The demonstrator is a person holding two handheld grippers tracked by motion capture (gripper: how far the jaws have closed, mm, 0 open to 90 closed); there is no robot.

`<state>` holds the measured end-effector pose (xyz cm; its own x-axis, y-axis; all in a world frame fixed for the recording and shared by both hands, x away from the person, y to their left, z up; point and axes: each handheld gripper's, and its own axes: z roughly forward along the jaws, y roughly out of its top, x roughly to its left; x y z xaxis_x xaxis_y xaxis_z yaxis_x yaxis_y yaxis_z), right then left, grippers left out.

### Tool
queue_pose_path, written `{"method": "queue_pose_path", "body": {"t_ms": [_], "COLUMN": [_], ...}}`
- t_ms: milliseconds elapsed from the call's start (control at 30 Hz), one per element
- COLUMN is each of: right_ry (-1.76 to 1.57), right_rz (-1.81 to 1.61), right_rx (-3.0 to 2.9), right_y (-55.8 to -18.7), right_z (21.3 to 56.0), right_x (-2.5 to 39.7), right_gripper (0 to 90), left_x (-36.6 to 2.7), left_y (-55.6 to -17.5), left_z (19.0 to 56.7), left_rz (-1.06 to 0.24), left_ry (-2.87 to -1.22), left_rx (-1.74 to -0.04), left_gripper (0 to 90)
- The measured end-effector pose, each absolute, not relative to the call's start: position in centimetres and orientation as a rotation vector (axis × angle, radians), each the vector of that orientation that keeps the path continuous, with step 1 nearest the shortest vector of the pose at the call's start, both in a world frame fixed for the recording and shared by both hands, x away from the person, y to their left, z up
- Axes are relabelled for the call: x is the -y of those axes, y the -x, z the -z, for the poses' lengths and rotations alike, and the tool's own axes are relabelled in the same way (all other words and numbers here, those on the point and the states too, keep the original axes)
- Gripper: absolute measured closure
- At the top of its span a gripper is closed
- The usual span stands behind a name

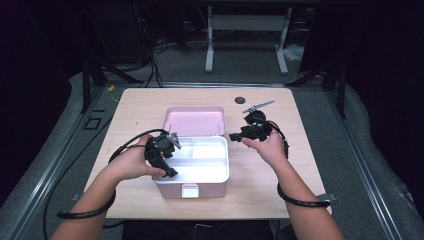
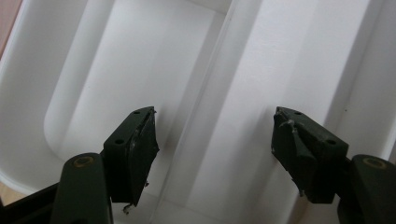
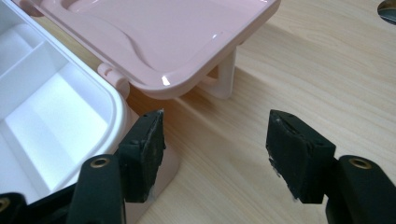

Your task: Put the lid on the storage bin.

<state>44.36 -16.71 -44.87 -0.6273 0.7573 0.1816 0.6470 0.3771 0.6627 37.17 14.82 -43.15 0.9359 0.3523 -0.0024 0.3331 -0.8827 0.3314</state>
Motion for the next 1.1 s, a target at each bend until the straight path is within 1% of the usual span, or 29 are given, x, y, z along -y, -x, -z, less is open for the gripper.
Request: {"method": "queue_pose_path", "body": {"t_ms": [67,133,233,600,867,1100], "right_ry": [-1.288,-1.280,-1.271,-1.272,-1.307,-1.351], "right_rz": [-1.088,-1.093,-1.062,-1.048,-1.033,-0.982], "right_rx": [-2.477,-2.481,-2.487,-2.475,-2.465,-2.440], "right_y": [-44.4,-44.4,-44.4,-45.1,-47.2,-49.4], "right_z": [44.7,44.7,44.4,43.2,42.6,43.1], "right_x": [16.4,16.3,15.7,14.6,13.0,11.8], "right_gripper": [36.2,36.2,35.9,35.6,35.6,36.6], "left_x": [-15.5,-15.7,-16.1,-16.2,-16.5,-16.7], "left_y": [-36.9,-36.8,-36.6,-35.9,-35.9,-35.7], "left_z": [43.1,43.1,43.1,43.1,43.3,43.4], "left_rz": [-0.086,-0.091,-0.105,-0.115,-0.123,-0.129], "left_ry": [-2.749,-2.745,-2.714,-2.707,-2.686,-2.667], "left_rx": [-0.513,-0.521,-0.556,-0.590,-0.565,-0.559], "left_gripper": [33.2,33.8,38.7,39.2,39.3,39.3]}}
